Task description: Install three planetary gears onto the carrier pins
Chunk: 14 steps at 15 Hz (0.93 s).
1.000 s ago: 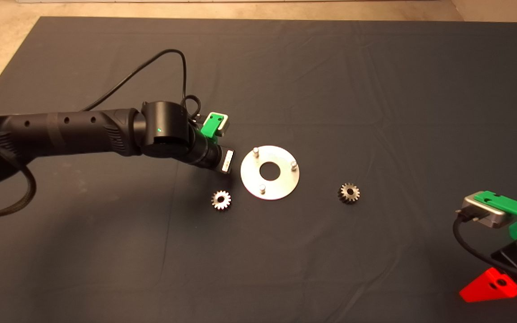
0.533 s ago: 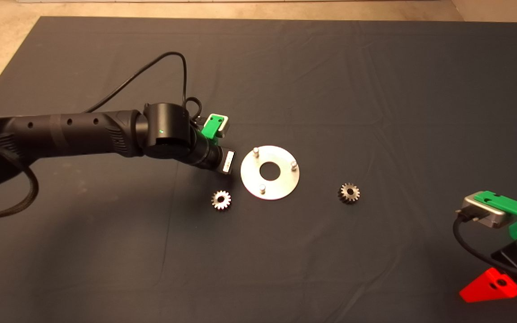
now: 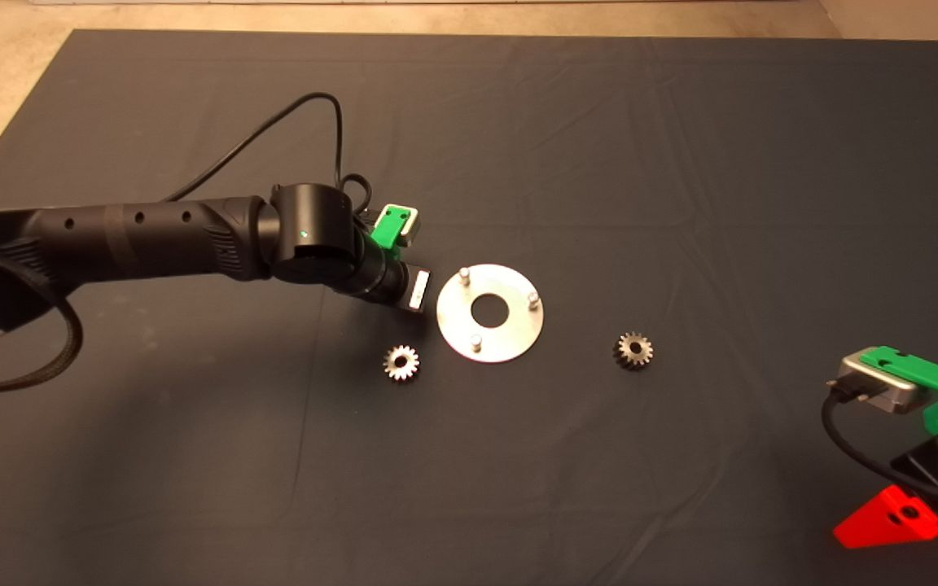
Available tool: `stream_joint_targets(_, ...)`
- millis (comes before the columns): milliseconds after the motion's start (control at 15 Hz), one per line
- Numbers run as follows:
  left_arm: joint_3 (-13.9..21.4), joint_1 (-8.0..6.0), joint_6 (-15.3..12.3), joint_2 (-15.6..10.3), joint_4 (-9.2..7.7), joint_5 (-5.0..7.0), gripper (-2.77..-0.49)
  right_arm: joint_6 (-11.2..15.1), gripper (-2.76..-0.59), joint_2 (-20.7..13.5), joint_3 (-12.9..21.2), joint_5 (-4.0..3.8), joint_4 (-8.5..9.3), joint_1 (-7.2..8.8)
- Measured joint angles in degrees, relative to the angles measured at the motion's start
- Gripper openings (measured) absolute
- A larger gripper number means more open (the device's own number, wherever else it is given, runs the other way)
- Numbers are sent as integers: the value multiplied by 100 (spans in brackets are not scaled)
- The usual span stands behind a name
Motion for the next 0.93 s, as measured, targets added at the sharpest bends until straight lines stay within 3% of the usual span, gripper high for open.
stream_joint_targets(933, -2, -2, 26, -5, 0, -28, -238, 0, -61, 2, 0, 2, -1, 0)
